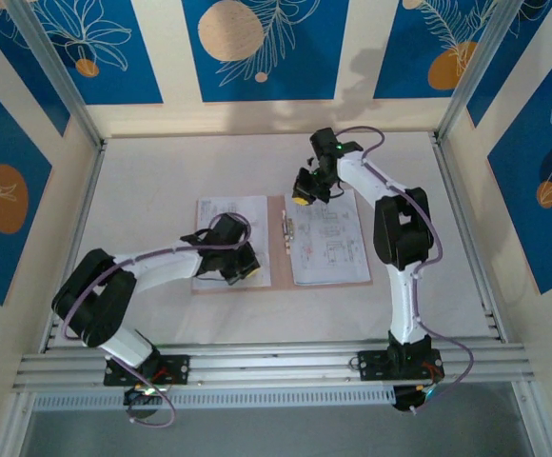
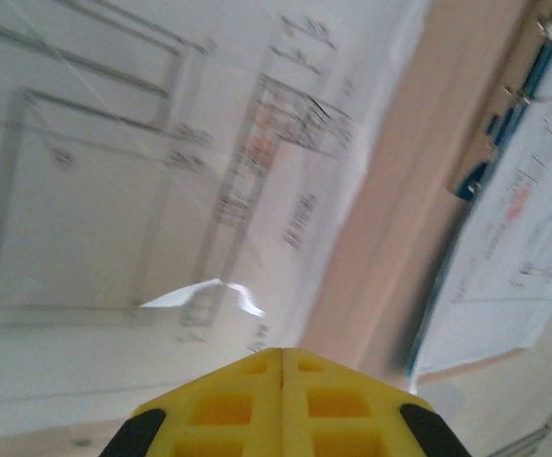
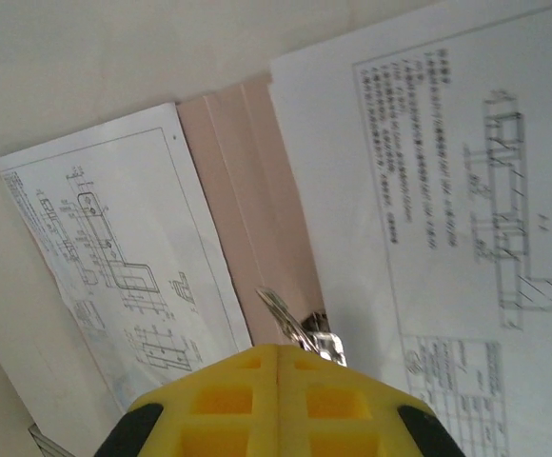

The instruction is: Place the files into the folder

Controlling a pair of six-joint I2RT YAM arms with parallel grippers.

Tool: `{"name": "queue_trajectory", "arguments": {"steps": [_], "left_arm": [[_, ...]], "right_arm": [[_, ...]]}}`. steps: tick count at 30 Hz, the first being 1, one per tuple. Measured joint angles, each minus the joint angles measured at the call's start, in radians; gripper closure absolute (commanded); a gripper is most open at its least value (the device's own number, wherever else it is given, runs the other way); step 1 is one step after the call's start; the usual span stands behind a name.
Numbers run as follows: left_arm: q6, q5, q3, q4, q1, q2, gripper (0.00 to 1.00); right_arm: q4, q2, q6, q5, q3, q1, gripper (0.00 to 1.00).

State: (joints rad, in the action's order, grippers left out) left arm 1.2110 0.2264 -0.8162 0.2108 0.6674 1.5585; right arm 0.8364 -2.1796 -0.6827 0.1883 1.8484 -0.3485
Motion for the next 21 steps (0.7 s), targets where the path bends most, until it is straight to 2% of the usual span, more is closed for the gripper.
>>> {"name": "queue_trajectory", "arguments": {"steps": [8,21], "left_arm": [[-0.069,0.001,0.035,0.019,-0.079,0.013,1.00],[-0.092,0.012,0.047,0.011,-0.090,0.047,1.00]], "right_arm": [[0.043,-0.128,-0.007,0.024,0.133,-0.023,1.00],[0.097,-0.222,-0.005,0.049,0.194,-0.026,1.00]]}}
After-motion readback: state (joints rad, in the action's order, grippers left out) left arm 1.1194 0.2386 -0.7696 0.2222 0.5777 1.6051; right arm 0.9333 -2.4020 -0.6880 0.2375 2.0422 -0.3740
